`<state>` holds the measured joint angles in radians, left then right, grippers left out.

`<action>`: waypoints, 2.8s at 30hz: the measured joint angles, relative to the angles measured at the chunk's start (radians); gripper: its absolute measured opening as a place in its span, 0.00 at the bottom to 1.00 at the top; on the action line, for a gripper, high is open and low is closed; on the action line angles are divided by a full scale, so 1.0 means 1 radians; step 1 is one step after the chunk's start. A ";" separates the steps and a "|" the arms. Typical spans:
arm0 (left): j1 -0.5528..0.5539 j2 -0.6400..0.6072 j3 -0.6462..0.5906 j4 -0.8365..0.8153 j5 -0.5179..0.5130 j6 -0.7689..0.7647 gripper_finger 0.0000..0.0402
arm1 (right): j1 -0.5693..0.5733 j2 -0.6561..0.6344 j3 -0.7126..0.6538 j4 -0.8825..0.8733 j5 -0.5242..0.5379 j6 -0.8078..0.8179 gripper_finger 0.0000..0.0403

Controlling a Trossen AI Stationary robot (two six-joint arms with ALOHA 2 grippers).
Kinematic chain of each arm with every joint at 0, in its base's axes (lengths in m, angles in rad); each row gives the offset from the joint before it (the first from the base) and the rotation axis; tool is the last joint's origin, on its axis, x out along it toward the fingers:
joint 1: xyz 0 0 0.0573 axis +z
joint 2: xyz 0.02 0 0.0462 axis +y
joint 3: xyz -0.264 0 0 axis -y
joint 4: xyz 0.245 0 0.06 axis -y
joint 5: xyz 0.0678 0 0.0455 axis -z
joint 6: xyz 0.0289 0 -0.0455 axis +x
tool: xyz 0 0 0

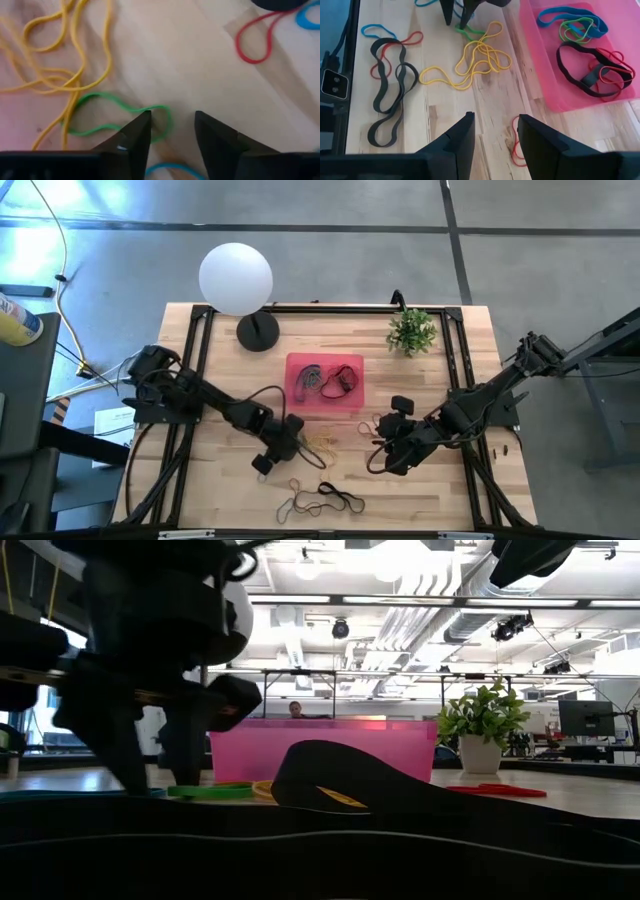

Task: Pick and place rubber bands into bin
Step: Put the green rubber band into the red bin

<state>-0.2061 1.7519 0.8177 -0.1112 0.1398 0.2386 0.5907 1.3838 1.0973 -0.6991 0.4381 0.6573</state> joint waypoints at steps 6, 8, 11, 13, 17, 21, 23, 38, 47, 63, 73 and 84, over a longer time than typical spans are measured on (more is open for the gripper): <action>0.032 0.000 0.000 -0.011 0.022 -0.026 0.16 | 0.000 0.000 0.000 0.000 0.001 0.016 0.35; 0.031 0.000 0.000 -0.014 0.022 -0.014 0.11 | 0.000 0.000 0.000 0.000 0.003 0.016 0.35; 0.030 0.000 0.000 -0.016 0.021 -0.003 0.04 | 0.000 0.000 0.000 0.000 0.009 0.016 0.35; 0.030 0.000 0.000 -0.016 0.021 -0.003 0.01 | -0.001 0.000 0.000 0.000 0.015 0.016 0.35; 0.030 0.000 0.005 -0.019 0.022 -0.004 0.01 | -0.002 0.000 0.000 0.000 0.024 0.016 0.35; 0.030 0.002 0.041 -0.030 0.071 0.007 0.01 | -0.001 0.000 0.000 -0.001 0.024 0.016 0.35; 0.030 0.002 0.073 -0.032 0.112 0.021 0.01 | -0.001 0.000 0.000 -0.006 0.024 0.016 0.35; 0.061 -0.070 0.502 -0.578 0.055 0.347 0.00 | -0.001 0.001 0.000 -0.047 0.033 0.043 0.35; 0.284 -0.067 0.575 -0.598 -0.018 0.493 0.00 | -0.002 0.001 0.000 -0.056 0.068 0.042 0.35; 0.569 0.028 0.544 -0.543 0.032 0.595 0.00 | -0.003 0.001 0.000 -0.044 0.108 0.043 0.35; 0.566 0.085 0.544 -0.520 0.036 0.622 0.00 | -0.031 0.001 0.000 -0.033 0.105 0.051 0.35; 0.566 0.084 0.544 -0.556 0.025 0.647 0.00 | -0.035 0.001 0.000 -0.021 0.107 0.050 0.35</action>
<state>0.3598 1.8362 1.3617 -0.6668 0.1645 0.8858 0.5560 1.3849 1.0973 -0.7197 0.5449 0.7075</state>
